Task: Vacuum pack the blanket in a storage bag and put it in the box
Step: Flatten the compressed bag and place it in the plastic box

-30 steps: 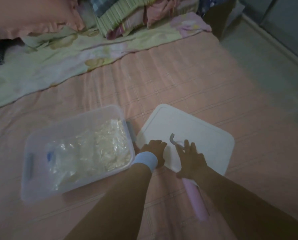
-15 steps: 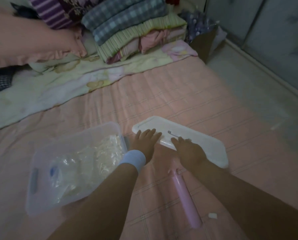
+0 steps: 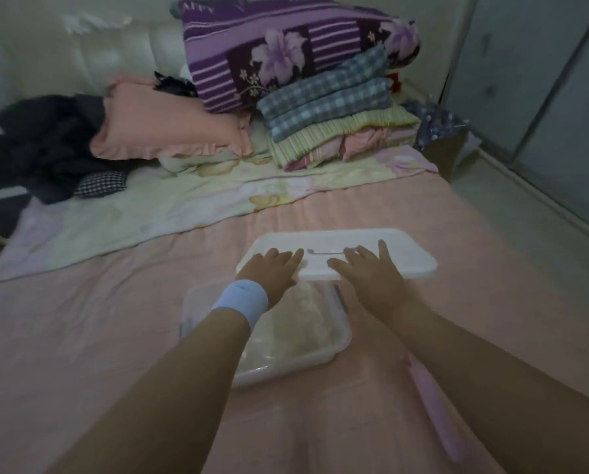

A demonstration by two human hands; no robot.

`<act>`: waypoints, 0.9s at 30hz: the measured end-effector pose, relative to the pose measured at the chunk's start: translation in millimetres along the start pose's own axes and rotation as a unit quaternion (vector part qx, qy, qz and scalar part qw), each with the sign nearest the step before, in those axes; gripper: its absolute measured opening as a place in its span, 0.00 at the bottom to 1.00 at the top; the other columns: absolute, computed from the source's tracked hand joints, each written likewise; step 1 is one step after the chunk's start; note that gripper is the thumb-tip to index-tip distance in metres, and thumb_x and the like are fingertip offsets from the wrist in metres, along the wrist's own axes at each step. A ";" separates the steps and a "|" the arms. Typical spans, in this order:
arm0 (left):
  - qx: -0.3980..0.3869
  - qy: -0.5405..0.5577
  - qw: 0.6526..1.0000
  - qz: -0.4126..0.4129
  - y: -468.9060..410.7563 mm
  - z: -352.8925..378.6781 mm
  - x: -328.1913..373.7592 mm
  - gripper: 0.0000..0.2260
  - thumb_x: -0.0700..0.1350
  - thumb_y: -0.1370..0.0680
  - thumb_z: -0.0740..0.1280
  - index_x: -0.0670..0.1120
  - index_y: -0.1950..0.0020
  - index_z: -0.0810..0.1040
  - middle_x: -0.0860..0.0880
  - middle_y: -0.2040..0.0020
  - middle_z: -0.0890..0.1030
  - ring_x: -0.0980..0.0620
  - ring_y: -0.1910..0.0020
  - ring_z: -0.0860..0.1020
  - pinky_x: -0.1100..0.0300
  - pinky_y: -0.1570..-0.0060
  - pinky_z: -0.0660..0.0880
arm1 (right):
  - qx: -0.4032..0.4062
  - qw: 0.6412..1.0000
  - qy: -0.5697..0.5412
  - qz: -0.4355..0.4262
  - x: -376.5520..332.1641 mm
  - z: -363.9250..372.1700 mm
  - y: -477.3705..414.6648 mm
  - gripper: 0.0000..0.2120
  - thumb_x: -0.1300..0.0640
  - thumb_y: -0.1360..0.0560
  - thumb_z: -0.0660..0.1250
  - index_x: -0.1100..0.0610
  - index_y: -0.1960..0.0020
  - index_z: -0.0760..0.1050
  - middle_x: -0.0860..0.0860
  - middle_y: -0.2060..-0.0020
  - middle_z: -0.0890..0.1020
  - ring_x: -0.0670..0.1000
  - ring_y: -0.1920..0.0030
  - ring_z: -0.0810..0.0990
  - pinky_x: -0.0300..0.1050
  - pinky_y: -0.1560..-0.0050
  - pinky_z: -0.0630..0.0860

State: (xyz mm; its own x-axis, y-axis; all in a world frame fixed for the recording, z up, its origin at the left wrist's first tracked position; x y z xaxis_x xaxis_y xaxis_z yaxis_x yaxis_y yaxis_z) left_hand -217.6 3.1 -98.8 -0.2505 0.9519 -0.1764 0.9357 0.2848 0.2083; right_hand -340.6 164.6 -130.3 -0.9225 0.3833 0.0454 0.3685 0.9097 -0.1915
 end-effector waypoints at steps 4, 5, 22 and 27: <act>-0.071 0.080 0.992 -0.060 47.4 29.7 -46.6 0.33 0.53 0.18 0.59 0.48 0.20 0.44 0.48 0.22 0.60 0.45 0.26 0.59 0.49 0.34 0.66 | -0.026 0.998 0.002 -0.049 -66.2 11.9 -18.3 0.29 0.75 0.37 0.73 0.55 0.40 0.81 0.64 0.45 0.83 0.68 0.44 0.82 0.81 0.41 0.66; -0.087 0.101 0.988 -0.075 57.7 39.2 -57.7 0.34 0.53 0.19 0.61 0.49 0.20 0.44 0.48 0.22 0.60 0.46 0.25 0.59 0.49 0.33 0.66 | -0.032 0.997 0.007 -0.066 -81.4 20.1 -21.1 0.28 0.75 0.36 0.69 0.55 0.40 0.80 0.65 0.45 0.83 0.68 0.44 0.82 0.81 0.42 0.67; -0.192 0.252 0.937 -0.147 119.0 161.8 -75.2 0.37 0.60 0.27 0.69 0.53 0.23 0.57 0.49 0.28 0.62 0.46 0.28 0.60 0.47 0.32 0.66 | -0.350 0.934 -0.074 -0.017 -155.8 100.3 -5.0 0.36 0.39 0.23 0.61 0.46 0.19 0.53 0.56 0.19 0.47 0.55 0.19 0.45 0.67 0.24 0.41; -0.138 0.242 0.944 -0.177 104.9 171.0 -75.0 0.30 0.59 0.21 0.60 0.54 0.22 0.54 0.49 0.21 0.52 0.46 0.24 0.53 0.48 0.28 0.61 | -0.293 0.951 -0.089 0.028 -143.6 110.2 -11.5 0.34 0.48 0.22 0.59 0.47 0.19 0.50 0.56 0.19 0.49 0.57 0.19 0.45 0.67 0.25 0.40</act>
State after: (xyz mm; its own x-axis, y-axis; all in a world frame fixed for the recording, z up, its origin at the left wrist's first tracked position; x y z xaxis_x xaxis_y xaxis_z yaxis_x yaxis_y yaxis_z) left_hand -58.1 -57.6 -228.1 -0.6823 0.7122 0.1651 0.6883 0.5495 0.4737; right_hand -225.0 81.4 -242.7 -0.8854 0.4476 -0.1252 0.3697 0.8415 0.3940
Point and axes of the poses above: each hand's wrist, its own y-axis away from the middle knuckle, its own z-axis out of the palm, x = y × z, the point moved 3 cm from there along -y, towards the middle knuckle
